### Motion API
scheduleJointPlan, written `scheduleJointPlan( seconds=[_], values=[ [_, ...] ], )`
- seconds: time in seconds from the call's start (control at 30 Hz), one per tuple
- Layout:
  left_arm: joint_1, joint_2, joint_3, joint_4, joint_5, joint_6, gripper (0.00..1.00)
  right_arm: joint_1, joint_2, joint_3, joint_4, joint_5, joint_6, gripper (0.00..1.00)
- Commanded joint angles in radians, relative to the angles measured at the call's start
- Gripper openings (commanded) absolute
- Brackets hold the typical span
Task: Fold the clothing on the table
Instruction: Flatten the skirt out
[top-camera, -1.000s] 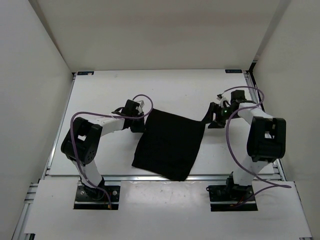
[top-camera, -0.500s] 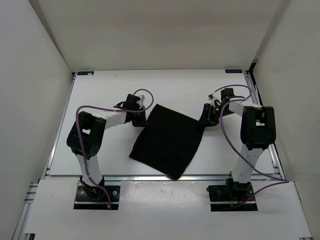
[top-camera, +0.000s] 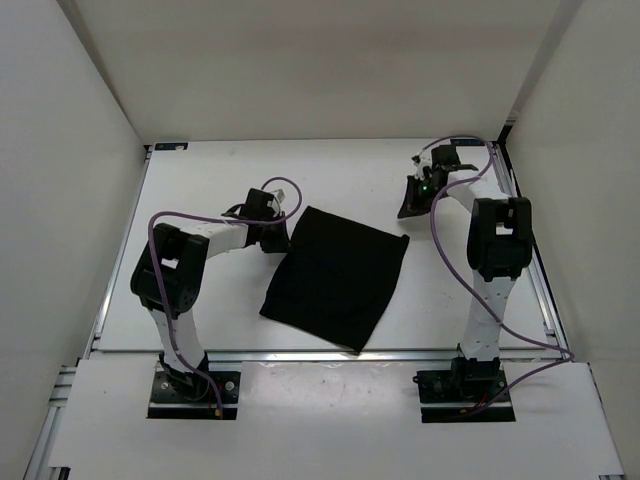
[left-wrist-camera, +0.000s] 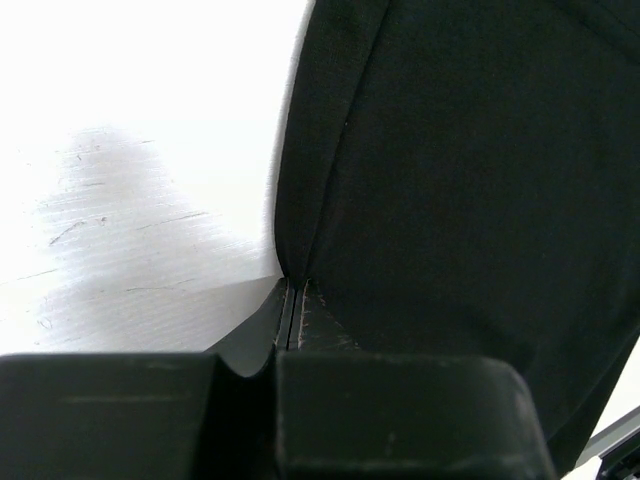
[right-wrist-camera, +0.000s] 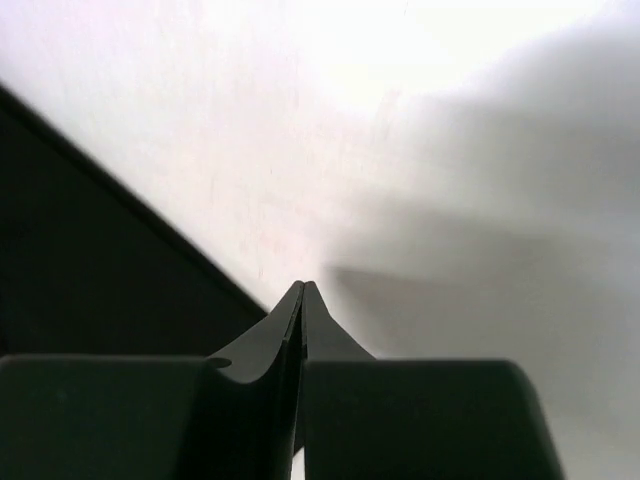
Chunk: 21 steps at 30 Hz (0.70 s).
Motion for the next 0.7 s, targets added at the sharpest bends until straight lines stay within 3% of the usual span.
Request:
scheduleJointPlan(
  seconds=[0.0,0.13,0.17,0.2,0.23,0.33,0.43,0.5,0.67],
  values=[
    [-0.017,-0.027,-0.042,-0.018,0.008,-0.006,0.0,0.011,0.005,0.097,0.037,0.11,-0.017,0.0],
    [-0.049,-0.042,-0.049,-0.011,-0.005,0.005,0.01,0.037,-0.048,0.081,0.035,0.079,-0.046,0.03],
    [-0.052,-0.039,-0.048,-0.009,-0.015,0.003,0.03,0.034,-0.094,0.07,0.026,0.066,-0.047,0.09],
    [-0.052,-0.049,-0.045,-0.007,-0.013,0.006,0.04,0.035,-0.148,0.011,0.015,0.024,-0.031,0.21],
    [-0.048,-0.052,-0.048,0.002,-0.015,-0.001,0.05,0.036,-0.21,-0.06,0.017,-0.022,-0.012,0.41],
    [-0.022,-0.049,-0.042,0.0,0.001,-0.005,0.07,0.039,-0.352,-0.281,0.023,-0.05,0.005,0.75],
    [-0.019,-0.061,-0.042,-0.011,-0.002,0.011,0.12,0.066,-0.447,-0.421,0.04,0.018,-0.01,0.87],
    [-0.013,-0.076,-0.054,-0.009,-0.001,0.015,0.17,0.074,-0.461,-0.458,0.041,0.024,-0.024,0.89],
    [-0.017,-0.079,-0.082,-0.004,0.002,0.009,0.25,0.043,-0.401,-0.447,0.052,0.039,-0.013,0.86]
  ],
)
